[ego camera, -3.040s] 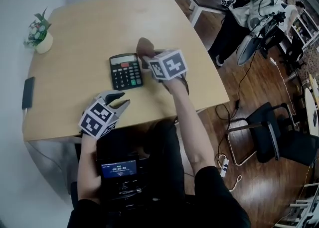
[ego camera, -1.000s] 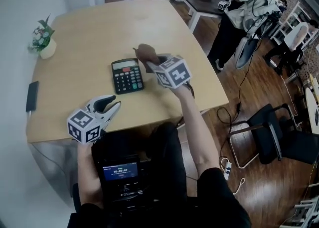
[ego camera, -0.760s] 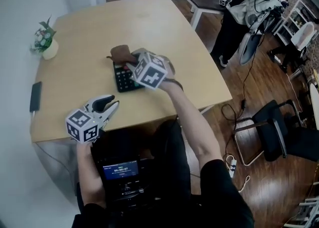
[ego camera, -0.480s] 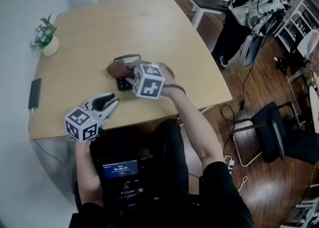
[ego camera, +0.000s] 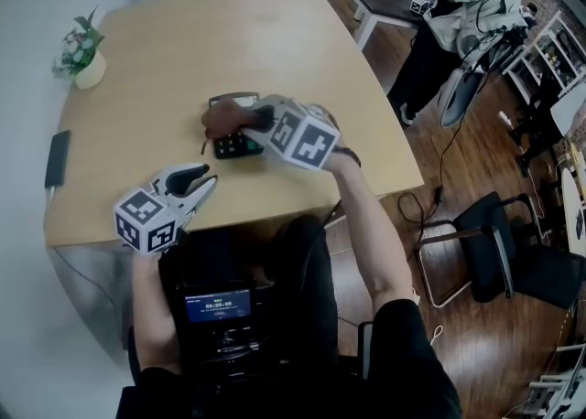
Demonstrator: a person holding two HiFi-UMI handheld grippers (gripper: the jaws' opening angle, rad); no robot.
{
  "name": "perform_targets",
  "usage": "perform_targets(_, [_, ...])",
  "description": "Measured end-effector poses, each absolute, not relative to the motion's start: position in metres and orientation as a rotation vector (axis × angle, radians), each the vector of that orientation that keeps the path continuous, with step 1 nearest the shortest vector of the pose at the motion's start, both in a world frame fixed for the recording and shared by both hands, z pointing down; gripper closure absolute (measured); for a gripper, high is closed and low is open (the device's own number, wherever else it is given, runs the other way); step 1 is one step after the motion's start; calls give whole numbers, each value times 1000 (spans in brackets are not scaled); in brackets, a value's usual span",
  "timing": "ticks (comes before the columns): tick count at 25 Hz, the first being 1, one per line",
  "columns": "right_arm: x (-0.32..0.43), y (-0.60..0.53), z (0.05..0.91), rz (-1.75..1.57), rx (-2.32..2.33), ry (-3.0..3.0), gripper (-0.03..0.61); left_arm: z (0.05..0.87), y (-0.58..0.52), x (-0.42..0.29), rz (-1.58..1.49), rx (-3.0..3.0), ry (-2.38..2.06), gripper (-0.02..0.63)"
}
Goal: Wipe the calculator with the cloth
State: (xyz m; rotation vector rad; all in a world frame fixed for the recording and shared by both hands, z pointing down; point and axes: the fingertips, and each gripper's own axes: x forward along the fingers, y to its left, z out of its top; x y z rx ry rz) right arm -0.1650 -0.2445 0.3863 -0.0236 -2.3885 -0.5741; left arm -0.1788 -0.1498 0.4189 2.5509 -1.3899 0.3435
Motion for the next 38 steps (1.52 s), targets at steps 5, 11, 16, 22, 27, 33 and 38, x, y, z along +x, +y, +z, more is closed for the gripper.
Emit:
perform_targets(5, [-188, -298, 383, -614, 245, -2365, 517, 420, -149, -178, 338, 2545, -1390, 503])
perform_targets(11, [-191, -259, 427, -667, 12, -2224, 517, 417, -149, -178, 340, 2551, -1387, 503])
perform_targets(16, [-173, -215, 437, -664, -142, -2201, 517, 417, -149, -179, 343, 2550, -1391, 503])
perform_targets(22, [-147, -174, 447, -608, -365, -2138, 517, 418, -150, -179, 343, 2553, -1390, 503])
perform_targets(27, [-170, -251, 392, -527, 16, -2379, 517, 418, -150, -180, 342, 2553, -1390, 503])
perform_targets(33, [-194, -305, 399, -567, 259, -2338, 517, 421, -148, -180, 332, 2549, -1392, 505])
perform_targets(38, [-194, -267, 430, -634, 61, -2241, 517, 420, -149, -179, 335, 2549, -1390, 503])
